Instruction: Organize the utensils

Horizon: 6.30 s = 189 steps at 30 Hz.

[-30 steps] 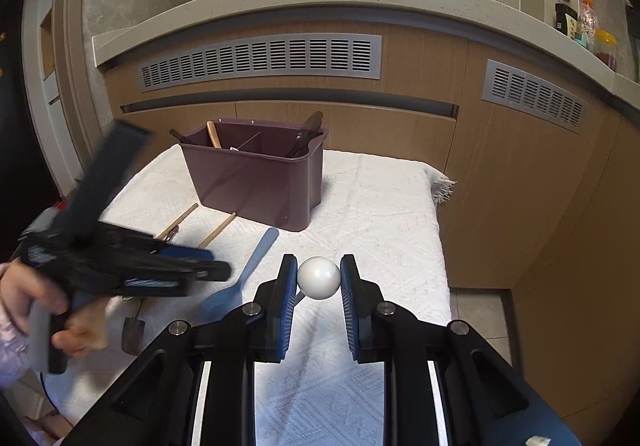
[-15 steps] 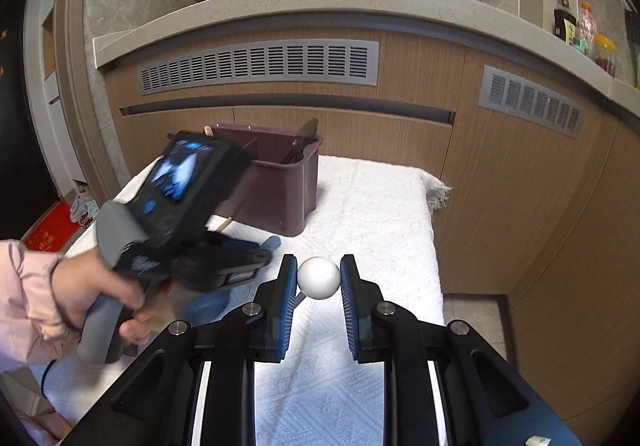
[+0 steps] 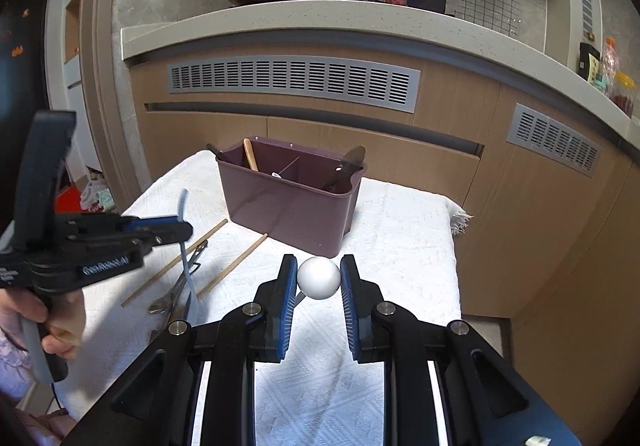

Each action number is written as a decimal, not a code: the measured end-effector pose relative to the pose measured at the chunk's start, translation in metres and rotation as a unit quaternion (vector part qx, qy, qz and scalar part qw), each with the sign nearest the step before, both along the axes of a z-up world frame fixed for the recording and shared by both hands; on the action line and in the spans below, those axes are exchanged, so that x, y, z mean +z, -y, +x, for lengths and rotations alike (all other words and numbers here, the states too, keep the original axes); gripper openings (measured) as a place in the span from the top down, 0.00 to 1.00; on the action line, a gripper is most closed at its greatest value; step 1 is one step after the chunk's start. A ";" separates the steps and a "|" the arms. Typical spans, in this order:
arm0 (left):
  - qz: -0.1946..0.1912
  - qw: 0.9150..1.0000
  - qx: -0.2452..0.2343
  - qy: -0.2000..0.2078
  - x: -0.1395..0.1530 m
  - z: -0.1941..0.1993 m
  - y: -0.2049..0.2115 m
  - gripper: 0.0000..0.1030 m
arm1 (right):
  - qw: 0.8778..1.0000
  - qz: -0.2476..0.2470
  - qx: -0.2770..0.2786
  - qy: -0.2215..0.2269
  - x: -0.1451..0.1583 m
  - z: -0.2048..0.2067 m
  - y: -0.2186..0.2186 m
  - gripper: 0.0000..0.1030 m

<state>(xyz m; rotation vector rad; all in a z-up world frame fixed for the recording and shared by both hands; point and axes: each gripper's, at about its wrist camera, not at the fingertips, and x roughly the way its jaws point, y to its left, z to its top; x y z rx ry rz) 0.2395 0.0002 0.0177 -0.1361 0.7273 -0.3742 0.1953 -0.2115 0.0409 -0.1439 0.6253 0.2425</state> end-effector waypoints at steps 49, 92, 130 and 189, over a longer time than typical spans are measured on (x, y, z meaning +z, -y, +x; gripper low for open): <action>0.184 0.951 -0.240 -0.060 -0.072 0.118 0.092 0.50 | 0.998 0.007 -0.002 -0.058 -0.006 0.053 0.039 0.81; 0.044 0.994 -0.096 -0.035 -0.019 0.030 0.047 0.95 | 0.999 0.030 0.020 -0.036 0.002 0.027 0.036 0.81; 0.007 0.999 0.003 0.039 0.042 0.156 -0.016 0.89 | 1.000 -0.003 0.007 0.026 0.046 0.164 -0.012 0.38; 0.066 0.984 -0.010 -0.163 -0.094 0.031 -0.037 0.57 | 0.976 0.053 0.003 -0.210 -0.100 0.057 -0.022 0.89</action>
